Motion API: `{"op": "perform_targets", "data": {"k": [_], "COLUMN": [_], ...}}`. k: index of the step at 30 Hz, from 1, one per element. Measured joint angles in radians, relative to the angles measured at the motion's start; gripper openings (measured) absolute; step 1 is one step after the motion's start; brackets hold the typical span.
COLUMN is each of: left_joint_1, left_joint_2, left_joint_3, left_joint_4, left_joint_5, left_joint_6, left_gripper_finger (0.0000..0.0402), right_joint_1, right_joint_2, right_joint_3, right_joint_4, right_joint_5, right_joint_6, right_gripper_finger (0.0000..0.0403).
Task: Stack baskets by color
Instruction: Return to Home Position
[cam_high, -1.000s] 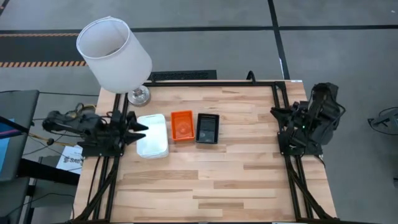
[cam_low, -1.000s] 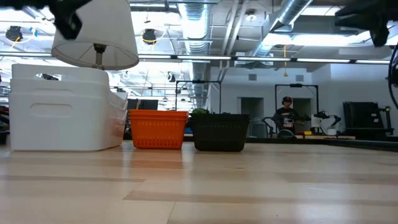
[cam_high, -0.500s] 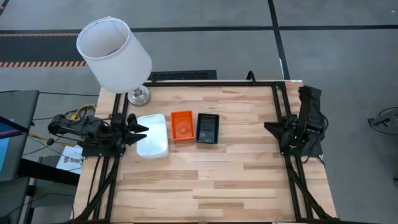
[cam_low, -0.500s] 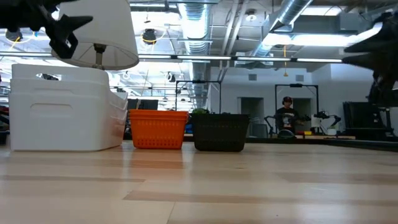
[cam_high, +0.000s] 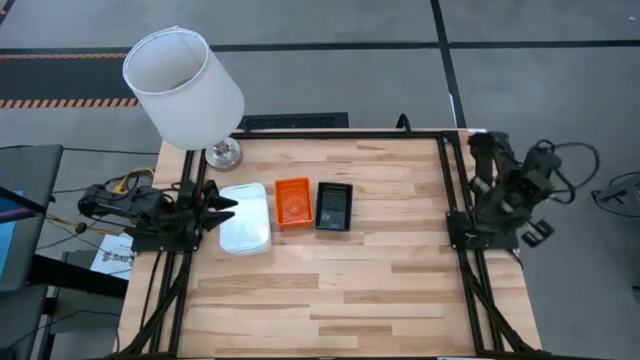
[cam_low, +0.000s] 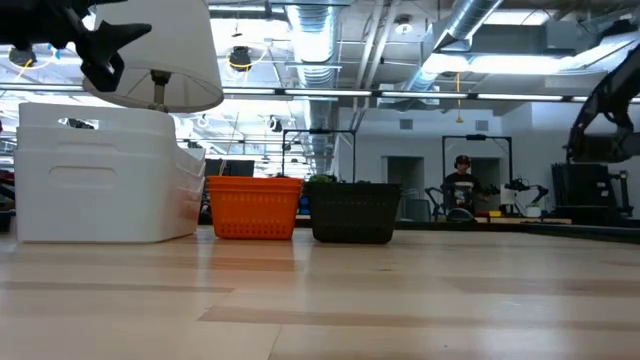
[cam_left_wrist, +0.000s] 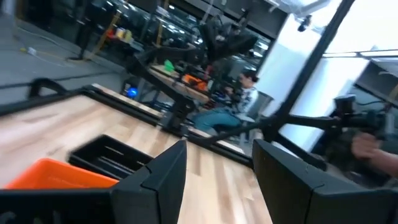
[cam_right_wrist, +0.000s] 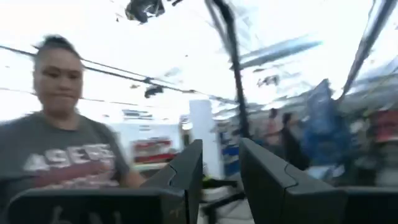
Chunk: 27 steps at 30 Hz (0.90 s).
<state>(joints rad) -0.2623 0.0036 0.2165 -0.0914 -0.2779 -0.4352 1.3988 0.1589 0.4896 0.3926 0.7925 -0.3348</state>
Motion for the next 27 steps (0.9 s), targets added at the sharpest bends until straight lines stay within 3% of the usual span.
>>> {"op": "perform_targets", "data": {"k": [2, 5, 8, 11, 15, 19, 21, 24, 27], "left_joint_1": [0.000, 0.000, 0.000, 0.000, 0.000, 0.000, 0.000, 0.000, 0.001], "left_joint_2": [0.000, 0.000, 0.000, 0.000, 0.000, 0.000, 0.000, 0.000, 0.000], "left_joint_3": [0.000, 0.000, 0.000, 0.000, 0.000, 0.000, 0.000, 0.000, 0.000], "left_joint_4": [0.000, -0.003, -0.003, -0.008, -0.014, -0.002, 0.005, 0.001, 0.003], "left_joint_5": [-0.033, -0.077, -0.113, -0.116, -0.155, -0.143, -0.135, -0.134, -0.140], "left_joint_6": [0.032, 0.089, 0.104, 0.118, 0.089, 0.087, 0.096, 0.103, 0.117], "left_gripper_finger": [0.0171, 0.0171, 0.0171, 0.0171, 0.0171, 0.0171, 0.0171, 0.0171, 0.0171], "right_joint_1": [-0.010, -0.040, -0.055, -0.095, -0.194, -0.313, -0.380, -0.471, -0.556], "right_joint_2": [-0.047, -0.146, -0.139, -0.156, -0.143, -0.082, -0.082, -0.103, -0.149], "right_joint_3": [0.010, -0.031, -0.069, -0.108, -0.223, -0.390, -0.455, -0.479, -0.477], "right_joint_4": [-0.029, -0.181, -0.169, -0.143, -0.043, 0.303, 0.390, 0.280, 0.186], "right_joint_5": [-0.018, 0.076, 0.187, 0.133, 0.015, -0.090, -0.128, -0.086, -0.054], "right_joint_6": [-0.104, -0.043, -0.041, -0.059, 0.088, 0.118, 0.137, 0.233, 0.230], "right_gripper_finger": [0.0127, 0.0127, 0.0127, 0.0127, 0.0127, 0.0127, 0.0127, 0.0127, 0.0127]}}
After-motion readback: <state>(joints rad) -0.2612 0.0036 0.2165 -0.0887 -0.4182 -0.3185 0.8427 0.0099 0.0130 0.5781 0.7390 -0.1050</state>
